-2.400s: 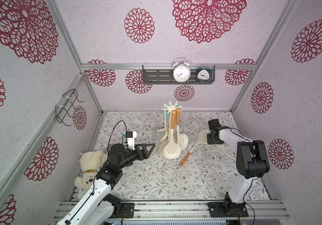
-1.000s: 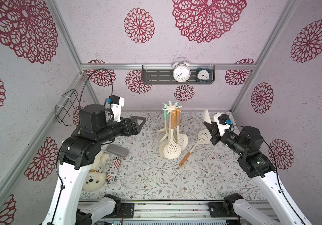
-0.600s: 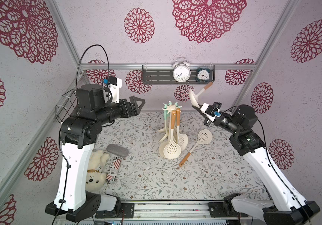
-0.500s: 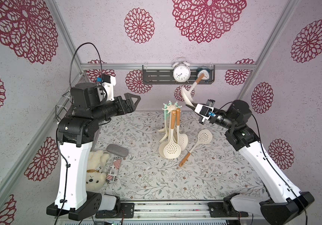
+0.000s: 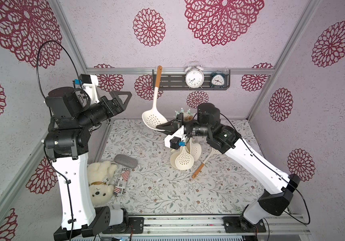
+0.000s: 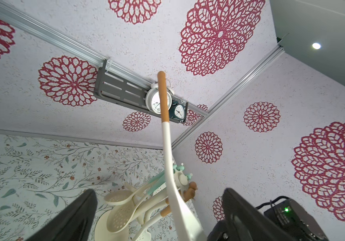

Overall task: Hang the skimmer on the kitchen utensil rack
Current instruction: Pick up the skimmer from the center of the board.

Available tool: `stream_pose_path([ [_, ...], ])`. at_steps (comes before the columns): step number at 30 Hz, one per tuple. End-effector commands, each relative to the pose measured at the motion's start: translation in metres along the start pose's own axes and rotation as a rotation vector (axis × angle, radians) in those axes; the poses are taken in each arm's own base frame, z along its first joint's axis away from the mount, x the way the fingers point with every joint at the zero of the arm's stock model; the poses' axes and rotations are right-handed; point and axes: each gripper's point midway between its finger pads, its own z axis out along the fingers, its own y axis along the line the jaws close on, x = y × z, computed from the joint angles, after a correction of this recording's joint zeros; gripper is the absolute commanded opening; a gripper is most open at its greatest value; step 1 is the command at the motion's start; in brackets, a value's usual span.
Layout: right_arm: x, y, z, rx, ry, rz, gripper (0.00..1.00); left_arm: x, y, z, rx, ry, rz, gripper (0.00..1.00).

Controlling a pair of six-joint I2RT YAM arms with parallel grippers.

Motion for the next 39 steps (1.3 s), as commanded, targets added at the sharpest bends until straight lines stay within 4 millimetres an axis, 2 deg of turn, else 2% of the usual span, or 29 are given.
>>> stream_pose_path([
  [1,0.011,-0.015,0.0,0.02,0.069,-0.146,0.0,0.005,0.005,0.014,0.055,0.053,-0.018,0.97],
  [4,0.017,-0.01,0.011,0.001,0.066,-0.15,0.0,0.013,0.02,0.03,0.054,0.104,-0.032,0.97],
  [8,0.021,-0.004,0.022,-0.018,0.063,-0.148,0.0,0.02,0.024,0.046,0.09,0.152,-0.039,0.98],
  [12,0.024,0.0,0.03,-0.023,0.057,-0.148,0.0,0.024,0.038,0.065,0.083,0.184,-0.052,1.0],
  [19,0.018,0.003,0.037,-0.033,0.038,-0.15,0.0,0.041,0.053,0.109,0.078,0.282,-0.056,0.93],
  [22,0.018,0.007,0.039,-0.042,0.037,-0.147,0.0,0.048,0.057,0.123,0.085,0.311,-0.064,0.88],
  [26,0.017,0.009,0.039,-0.045,0.035,-0.146,0.0,0.057,0.06,0.137,0.1,0.346,-0.073,0.79],
  [33,0.015,0.015,0.041,-0.054,0.03,-0.142,0.0,0.065,0.065,0.15,0.115,0.373,-0.086,0.57],
  [36,0.015,0.017,0.042,-0.06,0.031,-0.138,0.0,0.066,0.062,0.152,0.134,0.378,-0.089,0.39],
  [39,0.015,0.018,0.043,-0.06,0.03,-0.137,0.0,0.065,0.059,0.152,0.149,0.376,-0.087,0.16],
])
